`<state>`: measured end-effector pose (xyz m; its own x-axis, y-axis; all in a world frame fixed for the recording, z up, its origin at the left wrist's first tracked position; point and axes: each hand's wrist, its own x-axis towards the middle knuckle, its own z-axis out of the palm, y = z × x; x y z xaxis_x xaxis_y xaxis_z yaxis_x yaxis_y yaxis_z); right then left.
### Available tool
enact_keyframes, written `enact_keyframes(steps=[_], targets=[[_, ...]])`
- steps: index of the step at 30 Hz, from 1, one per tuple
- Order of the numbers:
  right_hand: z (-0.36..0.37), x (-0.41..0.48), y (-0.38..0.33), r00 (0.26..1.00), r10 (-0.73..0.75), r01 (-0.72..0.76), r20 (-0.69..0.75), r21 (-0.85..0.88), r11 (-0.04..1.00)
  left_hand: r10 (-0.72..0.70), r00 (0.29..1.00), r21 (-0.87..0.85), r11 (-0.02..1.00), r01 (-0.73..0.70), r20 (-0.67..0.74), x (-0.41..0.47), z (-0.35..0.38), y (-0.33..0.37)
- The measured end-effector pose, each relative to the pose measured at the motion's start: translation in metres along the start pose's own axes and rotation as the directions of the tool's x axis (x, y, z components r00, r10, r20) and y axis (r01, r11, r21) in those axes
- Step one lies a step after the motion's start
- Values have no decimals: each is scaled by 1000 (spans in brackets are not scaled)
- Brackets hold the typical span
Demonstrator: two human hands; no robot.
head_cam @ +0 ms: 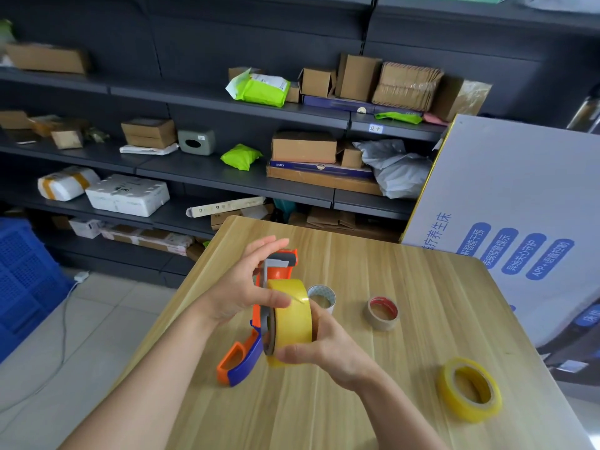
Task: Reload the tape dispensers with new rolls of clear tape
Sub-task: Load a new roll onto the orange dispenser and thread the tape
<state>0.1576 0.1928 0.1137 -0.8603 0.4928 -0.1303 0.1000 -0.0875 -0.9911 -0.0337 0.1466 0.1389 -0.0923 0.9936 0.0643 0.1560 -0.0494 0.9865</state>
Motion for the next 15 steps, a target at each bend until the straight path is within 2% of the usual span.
enact_keyframes(steps=[4, 9, 15], targets=[[-4, -2, -8, 998, -32, 29, 53, 53, 998, 96, 995, 219, 972, -88, -24, -6, 6, 16], [-4, 0, -7, 997, -53, 62, -59, 165, 984, 219, 975, 446, 877, -178, -41, -14, 18, 26], [1, -4, -13, 988, 62, -25, -143, 248, 968, 26, 996, 536, 841, -69, 87, -18, 15, 34]])
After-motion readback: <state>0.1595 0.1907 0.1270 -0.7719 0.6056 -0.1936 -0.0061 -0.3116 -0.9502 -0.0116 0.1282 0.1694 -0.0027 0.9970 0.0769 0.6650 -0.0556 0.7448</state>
